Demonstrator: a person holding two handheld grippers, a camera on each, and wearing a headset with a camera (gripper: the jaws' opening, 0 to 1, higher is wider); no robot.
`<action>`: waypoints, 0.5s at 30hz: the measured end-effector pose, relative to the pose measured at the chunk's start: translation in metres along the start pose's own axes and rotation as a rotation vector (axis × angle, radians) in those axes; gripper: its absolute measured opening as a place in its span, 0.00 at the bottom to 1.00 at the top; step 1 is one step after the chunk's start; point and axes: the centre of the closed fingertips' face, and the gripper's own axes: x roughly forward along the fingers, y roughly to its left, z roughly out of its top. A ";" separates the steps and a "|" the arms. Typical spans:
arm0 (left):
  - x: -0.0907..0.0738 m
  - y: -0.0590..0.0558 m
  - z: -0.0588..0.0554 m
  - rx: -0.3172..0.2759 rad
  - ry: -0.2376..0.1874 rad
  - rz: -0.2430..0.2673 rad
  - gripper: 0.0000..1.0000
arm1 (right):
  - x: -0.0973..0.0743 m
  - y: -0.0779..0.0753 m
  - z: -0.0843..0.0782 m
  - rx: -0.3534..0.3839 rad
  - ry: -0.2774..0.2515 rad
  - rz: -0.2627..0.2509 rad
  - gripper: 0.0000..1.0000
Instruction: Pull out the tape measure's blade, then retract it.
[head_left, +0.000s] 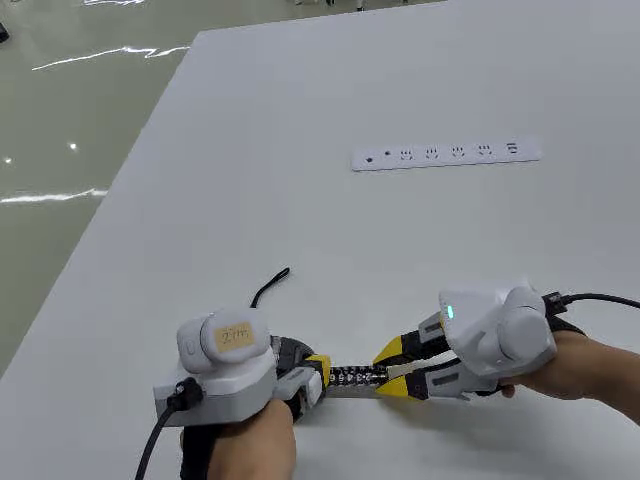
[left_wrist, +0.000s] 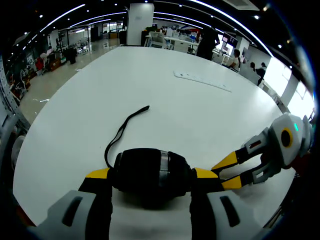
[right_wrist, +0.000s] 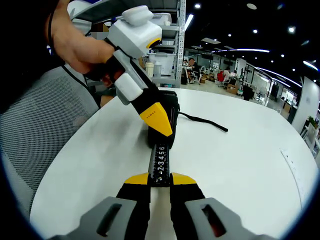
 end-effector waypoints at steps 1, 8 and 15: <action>0.000 0.000 0.000 0.001 0.000 0.000 0.58 | 0.001 0.000 0.000 0.000 0.000 0.000 0.14; 0.000 0.001 0.001 -0.003 -0.001 -0.002 0.58 | 0.003 -0.001 0.004 -0.003 -0.001 0.000 0.14; -0.001 0.002 0.002 -0.004 -0.001 -0.002 0.58 | 0.005 -0.001 0.006 -0.004 -0.002 -0.001 0.14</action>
